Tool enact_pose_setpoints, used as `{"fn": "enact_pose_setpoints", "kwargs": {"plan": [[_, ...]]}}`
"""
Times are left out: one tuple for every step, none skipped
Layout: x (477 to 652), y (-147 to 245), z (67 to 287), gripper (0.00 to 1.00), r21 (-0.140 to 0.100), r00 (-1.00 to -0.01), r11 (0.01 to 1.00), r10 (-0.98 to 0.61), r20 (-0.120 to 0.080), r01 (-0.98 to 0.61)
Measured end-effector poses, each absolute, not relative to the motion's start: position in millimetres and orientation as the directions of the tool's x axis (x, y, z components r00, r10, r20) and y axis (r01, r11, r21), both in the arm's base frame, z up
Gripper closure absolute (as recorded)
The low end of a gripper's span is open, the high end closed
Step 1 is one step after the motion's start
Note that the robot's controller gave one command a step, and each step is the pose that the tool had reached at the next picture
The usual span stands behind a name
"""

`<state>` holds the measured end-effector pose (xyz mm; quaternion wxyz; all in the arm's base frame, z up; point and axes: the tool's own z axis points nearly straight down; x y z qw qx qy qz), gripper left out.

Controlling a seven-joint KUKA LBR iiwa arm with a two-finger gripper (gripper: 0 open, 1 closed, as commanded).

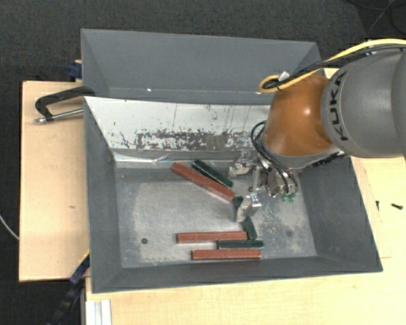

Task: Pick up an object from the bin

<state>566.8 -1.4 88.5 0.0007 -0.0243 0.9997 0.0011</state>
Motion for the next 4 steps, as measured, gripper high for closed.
{"fn": "enact_pose_setpoints", "kwargs": {"plan": [[582.9,8,93,0.00,0.002,-0.999,0.999,0.044,-0.005,0.044],[572.7,27,78,1.00,0.002,-0.997,0.997,0.072,-0.003,0.072],[572.8,27,78,1.00,0.002,-0.997,0.997,0.072,-0.003,0.072],[542.4,10,201,1.00,0.001,-0.997,0.997,0.077,-0.005,0.077]]}}
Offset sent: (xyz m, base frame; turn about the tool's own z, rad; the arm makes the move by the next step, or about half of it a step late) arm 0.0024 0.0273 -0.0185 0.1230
